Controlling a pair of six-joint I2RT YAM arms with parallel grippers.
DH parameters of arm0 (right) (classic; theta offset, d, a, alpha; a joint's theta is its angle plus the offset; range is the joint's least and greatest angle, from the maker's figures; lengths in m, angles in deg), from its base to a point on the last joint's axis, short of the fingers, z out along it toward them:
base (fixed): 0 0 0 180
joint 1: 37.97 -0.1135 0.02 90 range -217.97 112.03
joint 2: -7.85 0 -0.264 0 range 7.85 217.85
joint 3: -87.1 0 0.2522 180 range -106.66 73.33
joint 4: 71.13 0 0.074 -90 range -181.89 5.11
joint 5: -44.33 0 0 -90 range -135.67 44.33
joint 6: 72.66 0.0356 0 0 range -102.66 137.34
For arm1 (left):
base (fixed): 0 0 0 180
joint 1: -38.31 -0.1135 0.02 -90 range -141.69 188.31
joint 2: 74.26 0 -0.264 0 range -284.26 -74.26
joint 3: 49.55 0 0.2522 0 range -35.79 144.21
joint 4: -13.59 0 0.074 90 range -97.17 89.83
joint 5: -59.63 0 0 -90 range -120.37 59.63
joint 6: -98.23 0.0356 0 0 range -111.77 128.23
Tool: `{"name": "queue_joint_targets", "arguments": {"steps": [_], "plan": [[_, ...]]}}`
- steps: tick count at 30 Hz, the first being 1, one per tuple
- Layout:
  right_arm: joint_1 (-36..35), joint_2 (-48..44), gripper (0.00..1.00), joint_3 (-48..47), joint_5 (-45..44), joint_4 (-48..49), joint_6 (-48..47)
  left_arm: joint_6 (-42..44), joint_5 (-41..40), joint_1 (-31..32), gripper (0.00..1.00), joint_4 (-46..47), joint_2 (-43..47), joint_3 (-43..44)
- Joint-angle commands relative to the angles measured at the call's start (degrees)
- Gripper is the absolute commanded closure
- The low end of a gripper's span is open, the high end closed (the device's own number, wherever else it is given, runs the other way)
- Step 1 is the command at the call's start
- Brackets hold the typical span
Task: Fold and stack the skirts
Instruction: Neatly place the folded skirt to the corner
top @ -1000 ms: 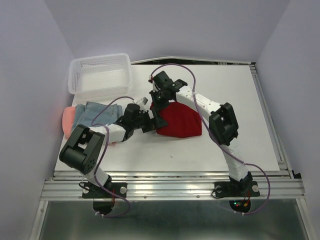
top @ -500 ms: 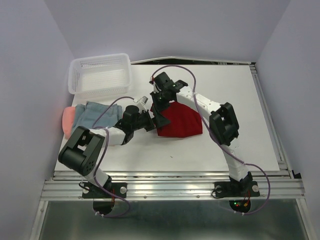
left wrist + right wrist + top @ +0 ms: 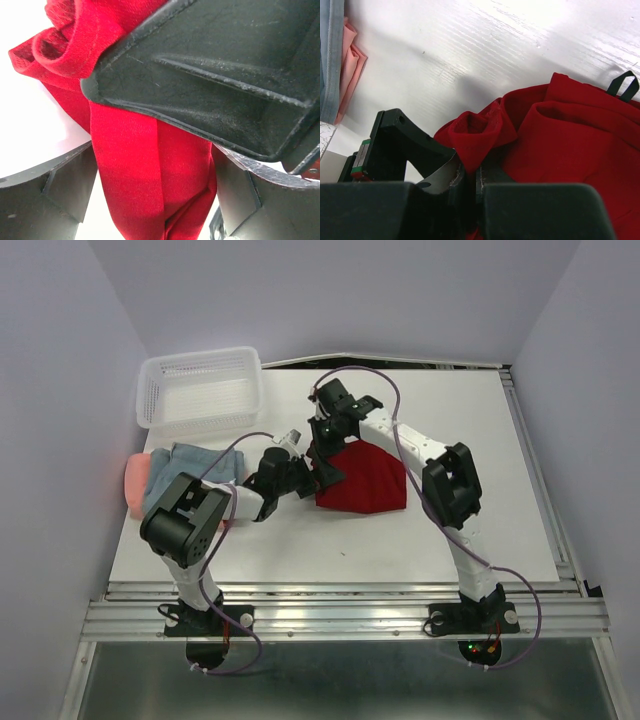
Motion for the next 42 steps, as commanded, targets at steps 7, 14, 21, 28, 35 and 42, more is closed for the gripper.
{"name": "queue_joint_targets", "arguments": {"steps": [7,14,21,28,35,42], "plan": [[-0.58,-5.09,0.99,0.48,2.36,2.28,4.70,-0.78,-6.16,1.16,0.15,3.81,-2.91,3.69],[0.56,-4.21,0.99,-1.28,-1.06,2.28,6.81,-1.31,-8.71,2.38,0.22,0.99,-1.68,2.81],[1.79,-3.51,0.99,-1.11,0.16,2.37,8.48,1.06,-10.12,3.09,0.51,-0.49,-2.12,3.68],[5.21,-4.91,0.59,-0.31,0.25,2.81,7.34,7.20,-12.66,2.30,1.00,-12.93,0.34,7.98],[11.36,-9.13,0.00,1.00,-4.58,2.72,4.09,28.35,-17.49,-0.25,1.00,-35.45,5.35,19.39],[15.93,-14.05,0.00,4.96,-5.02,2.72,0.75,42.98,-25.31,-1.65,1.00,-51.12,9.30,26.62]]}}
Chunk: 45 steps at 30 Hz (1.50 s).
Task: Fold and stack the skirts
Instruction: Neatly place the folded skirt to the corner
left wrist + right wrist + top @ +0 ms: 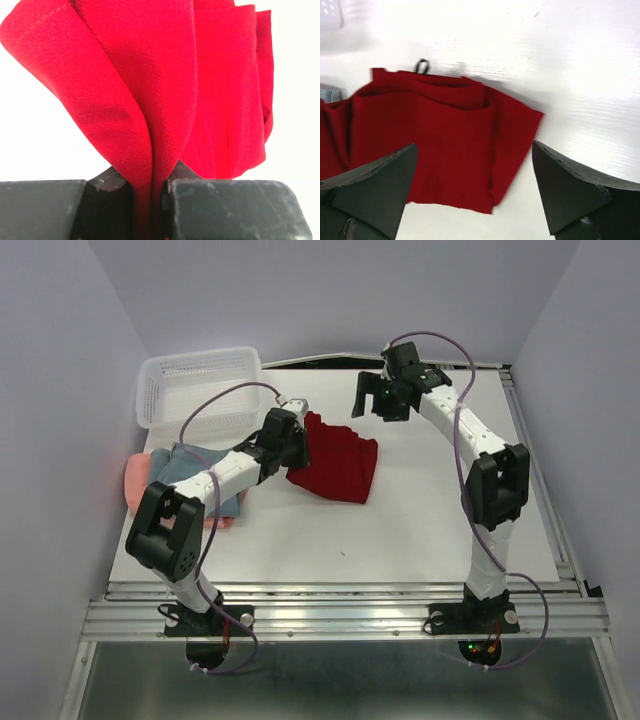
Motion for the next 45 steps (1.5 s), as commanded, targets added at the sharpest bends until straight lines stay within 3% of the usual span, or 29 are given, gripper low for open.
{"name": "queue_joint_targets", "arguments": {"steps": [1,8,15,31,45], "plan": [[0.35,-4.41,0.00,1.92,-1.59,1.34,-2.97,13.86,-6.20,-1.68,1.00,-11.49,5.13,4.94],[1.50,-6.18,0.00,2.45,-2.29,-0.15,-5.52,23.97,-1.20,-4.93,1.00,-21.96,9.34,8.90],[1.50,-6.97,0.00,4.38,-2.30,-0.15,-6.40,27.24,2.05,-11.87,1.00,-29.44,14.45,11.89],[1.50,-7.06,0.00,6.67,-2.03,-0.33,-7.54,26.98,13.38,-22.94,1.00,-36.82,21.75,17.51],[1.50,-6.62,0.00,7.20,-1.94,-0.32,-7.89,30.32,19.46,-37.70,1.00,-42.45,24.03,24.11]]}}
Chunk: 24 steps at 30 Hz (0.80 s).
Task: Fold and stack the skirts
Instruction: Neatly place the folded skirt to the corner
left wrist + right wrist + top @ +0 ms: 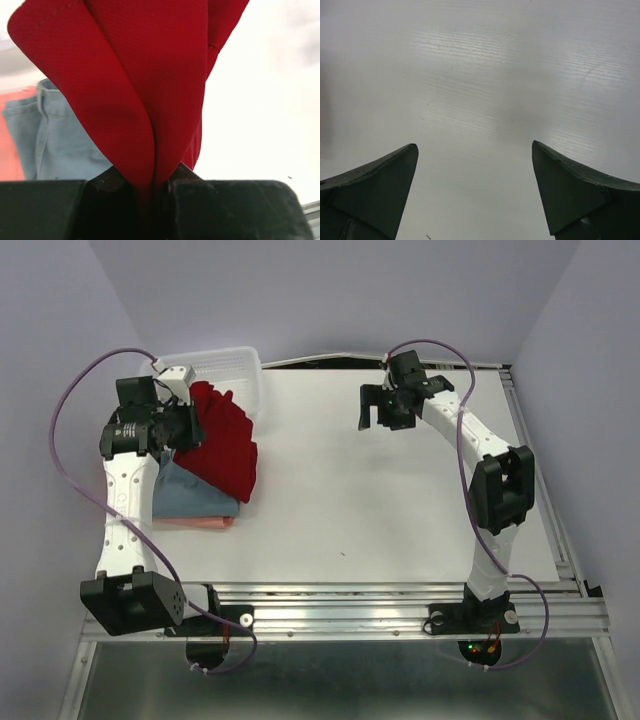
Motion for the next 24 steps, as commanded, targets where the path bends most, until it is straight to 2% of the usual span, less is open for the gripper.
{"name": "queue_joint_targets", "arguments": {"steps": [1,9,15,24], "plan": [[-0.10,-2.42,0.00,0.58,-0.61,0.48,-0.74,2.13,3.72,-3.83,1.00,1.35,3.73,3.74],[-0.10,-1.72,0.00,1.01,-0.26,0.40,-1.18,6.60,5.22,-10.52,1.00,4.95,2.85,-9.07],[-0.10,-1.28,0.00,1.19,0.44,-0.57,-1.89,9.68,3.90,-16.92,1.00,11.80,0.57,-17.70],[-0.10,-0.75,0.00,1.37,0.88,-0.75,-3.11,11.27,0.13,-23.44,1.00,17.43,-4.00,-21.75]]}}
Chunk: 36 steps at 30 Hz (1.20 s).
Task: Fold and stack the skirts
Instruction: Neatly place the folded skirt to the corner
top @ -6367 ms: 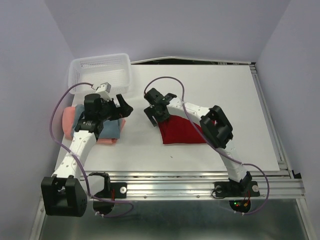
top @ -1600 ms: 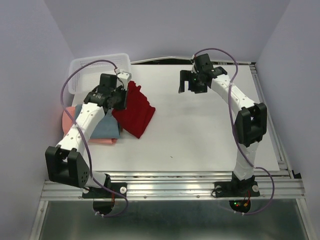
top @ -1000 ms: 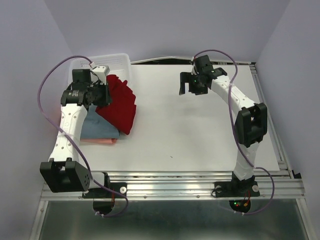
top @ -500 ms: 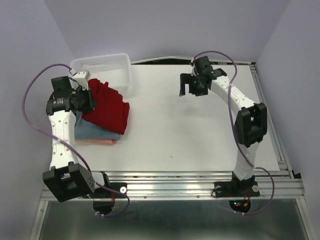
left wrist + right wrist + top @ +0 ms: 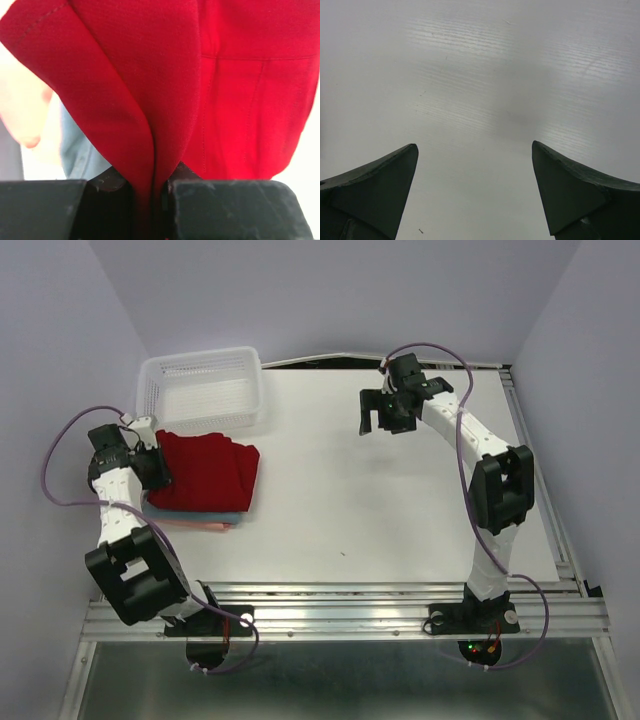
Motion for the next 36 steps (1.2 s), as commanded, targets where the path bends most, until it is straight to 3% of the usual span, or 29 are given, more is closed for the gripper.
{"name": "queue_joint_targets", "arguments": {"steps": [1,8,11,12,15,16,24,25,28,29,30,36], "plan": [[-0.10,-0.66,0.00,0.43,0.64,-0.03,-1.65,2.61,-3.37,-2.06,1.00,6.30,-0.31,-1.75],[-0.10,0.04,0.00,-0.27,0.99,-0.82,-2.09,3.67,-8.64,-3.12,0.88,9.48,-2.42,-2.55],[-0.10,0.04,0.00,-0.36,1.17,-0.91,-2.44,3.84,-11.10,-3.30,0.75,9.74,-3.12,-2.20],[-0.10,0.04,0.00,-0.45,1.17,-1.17,-2.53,4.02,-11.72,-3.30,0.64,9.74,-3.21,-1.94],[-0.10,0.30,0.00,-0.71,1.35,-1.52,-2.62,4.81,-13.57,-3.30,0.59,9.83,-2.86,-0.88],[-0.10,0.31,0.00,-0.71,1.43,-1.70,-2.62,4.90,-13.92,-3.30,0.51,9.92,-2.60,-0.53],[-0.10,0.48,0.00,-1.86,2.14,-2.14,-3.23,9.46,-21.56,-3.30,0.47,12.20,2.40,2.37],[-0.10,0.57,0.00,-2.03,2.31,-2.22,-3.41,10.08,-23.14,-3.30,0.28,12.99,2.76,2.72],[-0.10,0.48,0.00,-2.30,2.66,-2.31,-4.29,11.66,-25.51,-3.30,0.26,13.70,3.81,4.48],[-0.10,0.39,0.00,-2.38,2.84,-2.31,-4.55,12.01,-25.70,-3.30,0.05,13.70,4.08,4.92],[-0.10,0.31,0.00,-2.56,3.01,-2.57,-5.34,12.54,-25.44,-3.30,0.01,13.61,4.60,5.71],[-0.10,-1.62,0.00,-2.12,3.46,-3.02,-9.99,12.90,-16.13,-3.04,0.01,10.28,6.28,11.14]]}}
